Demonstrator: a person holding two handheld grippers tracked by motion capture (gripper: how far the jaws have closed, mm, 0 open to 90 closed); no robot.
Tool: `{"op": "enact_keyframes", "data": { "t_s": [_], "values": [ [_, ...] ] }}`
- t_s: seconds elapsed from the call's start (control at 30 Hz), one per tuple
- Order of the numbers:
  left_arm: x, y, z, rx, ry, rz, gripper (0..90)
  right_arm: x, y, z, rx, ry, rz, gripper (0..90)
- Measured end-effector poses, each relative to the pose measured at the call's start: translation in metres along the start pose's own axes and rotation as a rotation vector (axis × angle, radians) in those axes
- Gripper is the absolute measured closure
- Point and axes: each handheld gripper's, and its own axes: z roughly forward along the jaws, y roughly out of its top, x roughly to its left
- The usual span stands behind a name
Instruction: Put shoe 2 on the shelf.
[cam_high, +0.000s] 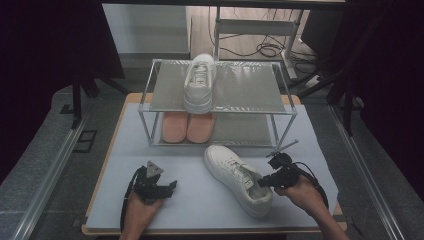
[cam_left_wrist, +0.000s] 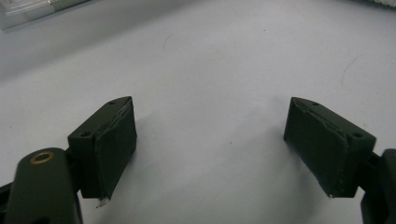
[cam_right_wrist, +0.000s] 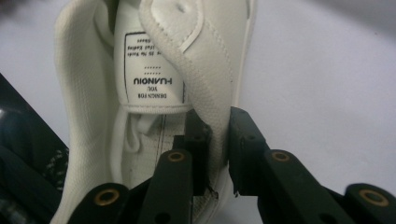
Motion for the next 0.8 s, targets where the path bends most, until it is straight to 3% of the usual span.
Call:
{"op": "enact_keyframes", "data": {
  "t_s": [0.3, 0.53, 0.8],
  "values": [
    [0.000, 0.000, 0.000, 0.000, 0.000, -0.001, 17.1, -0.015, -0.006, -0.006, -0.063, 0.116, 0.127, 81.5],
    [0.000, 0.000, 0.000, 0.000, 0.000, 0.000, 17.1, -0.027, -0.016, -0.008, -0.108, 0.248, 0.226, 81.8],
    [0.000, 0.000, 0.000, 0.000, 0.000, 0.001, 17.1, -0.037, -0.029, -0.013, -0.162, 0.352, 0.301, 81.6]
  ]
}}
